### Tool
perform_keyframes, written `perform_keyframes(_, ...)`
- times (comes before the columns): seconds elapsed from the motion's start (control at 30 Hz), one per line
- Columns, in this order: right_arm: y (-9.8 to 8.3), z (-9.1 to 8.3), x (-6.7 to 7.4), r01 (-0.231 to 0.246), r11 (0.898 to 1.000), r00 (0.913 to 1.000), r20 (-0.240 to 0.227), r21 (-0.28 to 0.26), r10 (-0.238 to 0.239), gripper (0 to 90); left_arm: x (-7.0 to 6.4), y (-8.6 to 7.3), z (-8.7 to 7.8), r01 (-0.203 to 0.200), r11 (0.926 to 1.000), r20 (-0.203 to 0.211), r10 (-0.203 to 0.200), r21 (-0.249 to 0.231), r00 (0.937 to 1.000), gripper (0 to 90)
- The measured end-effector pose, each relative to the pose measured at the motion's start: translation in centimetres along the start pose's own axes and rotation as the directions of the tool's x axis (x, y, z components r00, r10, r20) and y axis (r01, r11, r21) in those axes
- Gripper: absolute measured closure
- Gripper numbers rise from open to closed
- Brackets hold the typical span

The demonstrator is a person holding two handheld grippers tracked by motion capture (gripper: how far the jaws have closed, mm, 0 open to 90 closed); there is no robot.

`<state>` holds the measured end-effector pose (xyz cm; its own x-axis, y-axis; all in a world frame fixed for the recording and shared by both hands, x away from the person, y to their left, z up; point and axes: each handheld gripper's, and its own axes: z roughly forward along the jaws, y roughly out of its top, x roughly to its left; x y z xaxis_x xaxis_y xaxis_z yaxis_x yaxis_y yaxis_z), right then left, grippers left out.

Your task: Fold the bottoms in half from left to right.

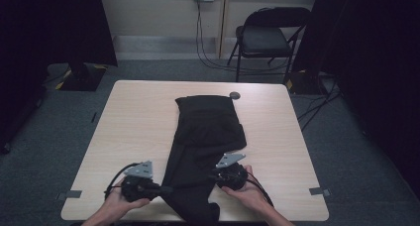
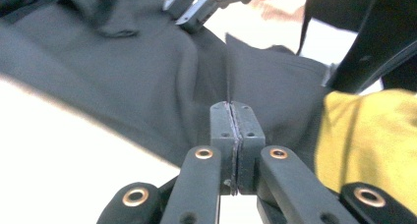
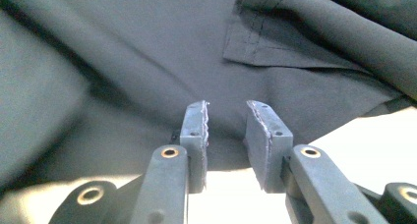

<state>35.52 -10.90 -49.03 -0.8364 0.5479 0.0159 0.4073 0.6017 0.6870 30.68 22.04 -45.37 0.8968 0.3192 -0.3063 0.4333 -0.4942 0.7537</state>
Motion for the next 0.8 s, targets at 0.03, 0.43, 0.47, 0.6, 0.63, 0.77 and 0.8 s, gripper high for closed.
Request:
perform_keyframes(0.03, 0.0, -0.1, 0.0, 0.002, 1.0, 1.0, 0.008, 0.007, -0.002, 69.6, 0.0, -0.4, -0.5, 0.0, 1.0, -0.003, 0.0, -0.002, 1.0, 88.0)
perform_keyframes(0.43, 1.1, 1.2, 3.7, 0.09, 0.996, 0.9904, -0.103, -0.023, -0.092, 57.1, 2.1, 2.0, 2.2, 0.096, 0.9954, -0.218, -0.094, -0.002, 0.9714, 56.1)
perform_keyframes(0.47, 1.1, 1.2, 4.2, 0.1, 0.995, 0.9887, -0.11, -0.022, -0.102, 56.7, 2.6, 2.0, 2.5, 0.112, 0.9937, -0.233, -0.107, 0.008, 0.9664, 56.2)
perform_keyframes(0.6, 1.2, 1.2, 6.5, 0.151, 0.988, 0.9711, -0.181, -0.039, -0.156, 55.4, 3.3, 1.6, 2.7, 0.156, 0.9876, -0.243, -0.148, 0.016, 0.9587, 54.0)
perform_keyframes(0.63, 1.2, 1.2, 7.1, 0.16, 0.986, 0.9659, -0.199, -0.046, -0.166, 55.3, 3.3, 1.5, 2.8, 0.154, 0.9879, -0.253, -0.143, 0.022, 0.9568, 54.0)
perform_keyframes(0.77, 1.4, 1.2, 9.6, 0.189, 0.979, 0.9281, -0.312, -0.073, -0.202, 53.4, 2.8, 1.6, 2.9, 0.14, 0.99, -0.261, -0.132, 0.013, 0.9563, 53.2)
perform_keyframes(0.8, 1.4, 1.1, 9.8, 0.187, 0.979, 0.9273, -0.315, -0.076, -0.202, 53.4, 2.7, 1.6, 3.0, 0.131, 0.9912, -0.257, -0.121, 0.022, 0.9589, 52.8)
